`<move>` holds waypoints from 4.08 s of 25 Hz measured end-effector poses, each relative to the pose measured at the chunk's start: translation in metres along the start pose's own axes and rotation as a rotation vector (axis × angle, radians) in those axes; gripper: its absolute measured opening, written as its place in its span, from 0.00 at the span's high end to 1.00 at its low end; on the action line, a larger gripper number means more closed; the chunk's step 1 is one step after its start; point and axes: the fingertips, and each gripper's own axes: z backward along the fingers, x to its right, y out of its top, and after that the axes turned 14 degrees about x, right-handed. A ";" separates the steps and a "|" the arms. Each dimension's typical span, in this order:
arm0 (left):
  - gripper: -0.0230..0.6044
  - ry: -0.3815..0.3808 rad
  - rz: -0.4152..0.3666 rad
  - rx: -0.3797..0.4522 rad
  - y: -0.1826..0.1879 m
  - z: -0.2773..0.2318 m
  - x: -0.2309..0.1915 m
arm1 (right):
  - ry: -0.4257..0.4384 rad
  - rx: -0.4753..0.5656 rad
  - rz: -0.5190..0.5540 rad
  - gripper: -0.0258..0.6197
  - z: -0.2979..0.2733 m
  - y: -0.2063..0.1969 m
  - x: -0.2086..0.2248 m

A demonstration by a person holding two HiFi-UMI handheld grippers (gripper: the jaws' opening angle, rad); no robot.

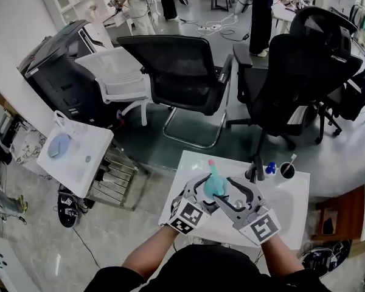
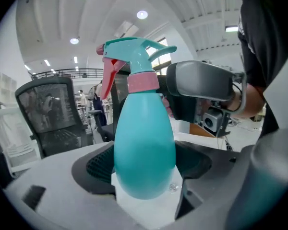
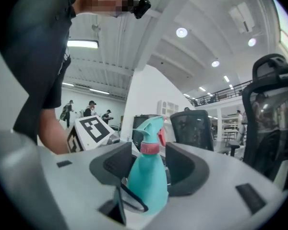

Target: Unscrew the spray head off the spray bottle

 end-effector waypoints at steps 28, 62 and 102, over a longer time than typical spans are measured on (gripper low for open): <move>0.34 -0.198 -0.125 0.124 0.041 0.013 0.025 | 0.110 0.142 -0.205 0.73 0.008 0.027 0.015; 0.36 0.153 -0.162 0.097 0.038 0.009 -0.001 | -0.194 0.180 -0.149 0.65 0.004 0.024 0.038; 0.36 -0.173 -0.006 0.215 0.038 -0.003 0.032 | 0.154 0.306 -0.165 0.73 0.027 0.086 0.035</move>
